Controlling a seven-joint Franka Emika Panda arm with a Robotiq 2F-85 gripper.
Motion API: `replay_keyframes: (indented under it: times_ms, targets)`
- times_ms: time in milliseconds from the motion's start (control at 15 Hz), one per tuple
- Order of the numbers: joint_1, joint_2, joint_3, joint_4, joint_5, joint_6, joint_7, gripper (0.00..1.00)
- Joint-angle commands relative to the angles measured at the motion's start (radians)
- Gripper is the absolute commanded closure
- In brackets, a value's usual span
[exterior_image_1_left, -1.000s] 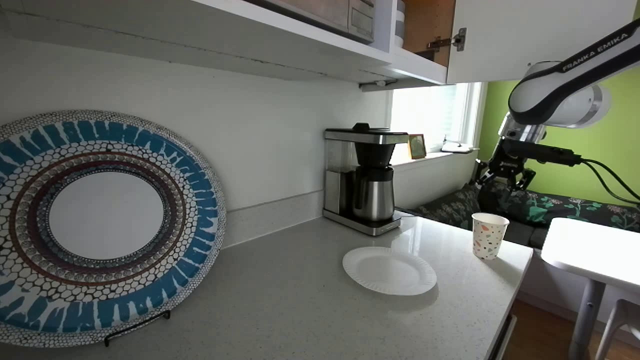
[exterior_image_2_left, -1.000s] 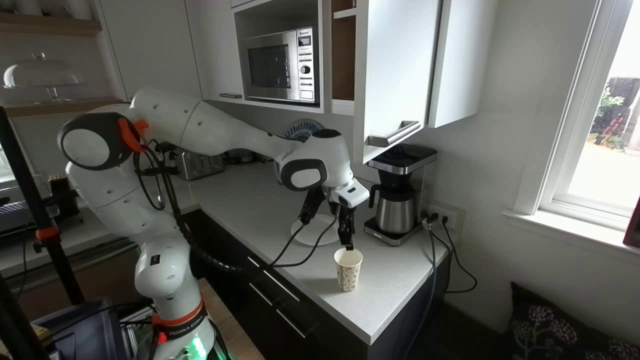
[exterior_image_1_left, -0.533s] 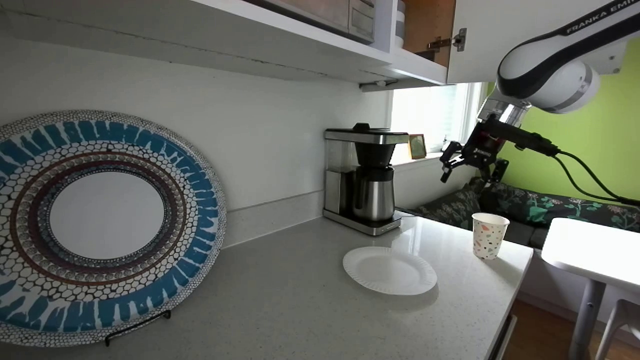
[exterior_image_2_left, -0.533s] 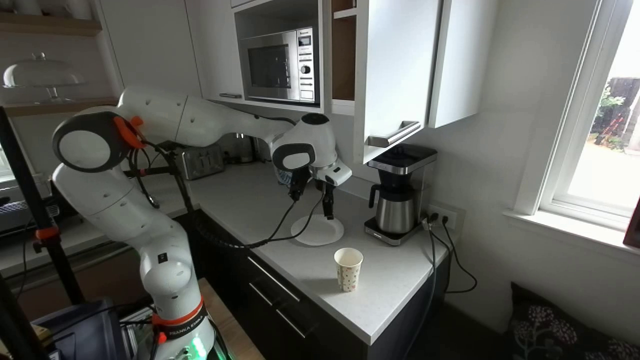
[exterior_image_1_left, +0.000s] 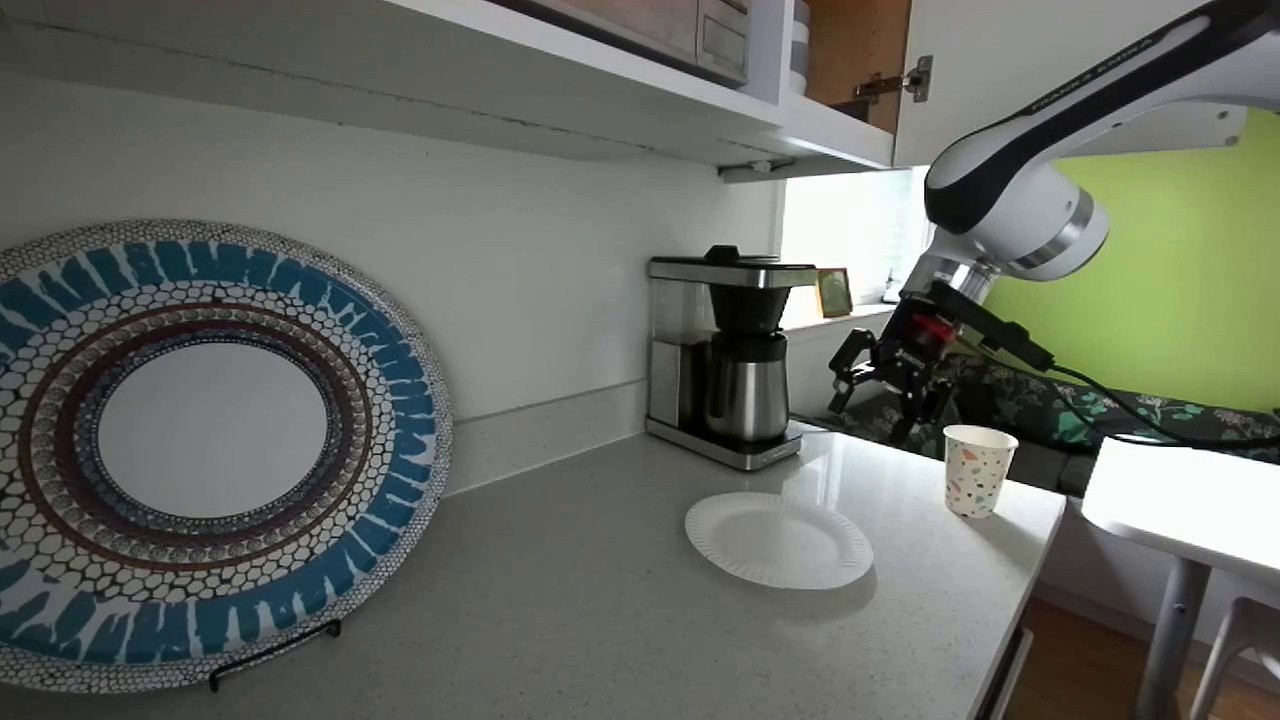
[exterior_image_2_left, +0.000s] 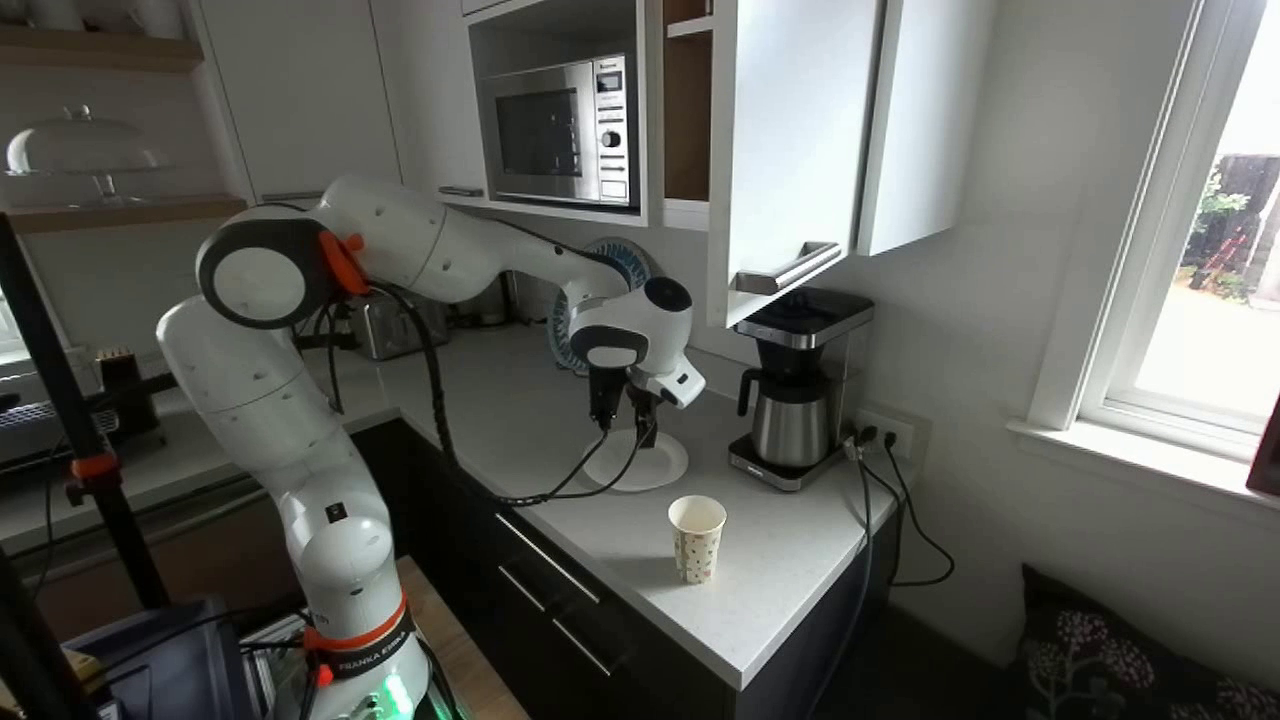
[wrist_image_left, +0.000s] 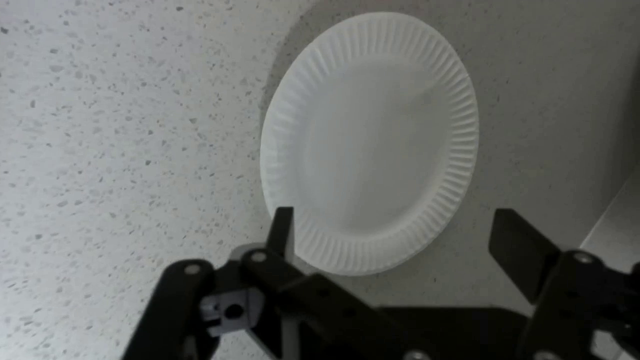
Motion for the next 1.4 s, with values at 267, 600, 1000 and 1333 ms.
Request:
replay_keyframes:
  times_ms: [267, 600, 1000, 1333]
  targets:
    - [-0.016, 0.070, 0.014, 0.032, 0.013, -0.036, -0.021, 0.00]
    - [-0.017, 0.061, 0.013, 0.032, 0.013, -0.036, -0.021, 0.00]
    - [-0.037, 0.174, -0.013, 0.058, 0.102, -0.037, -0.126, 0.00]
    - [-0.056, 0.250, -0.003, 0.088, 0.129, -0.026, -0.274, 0.00]
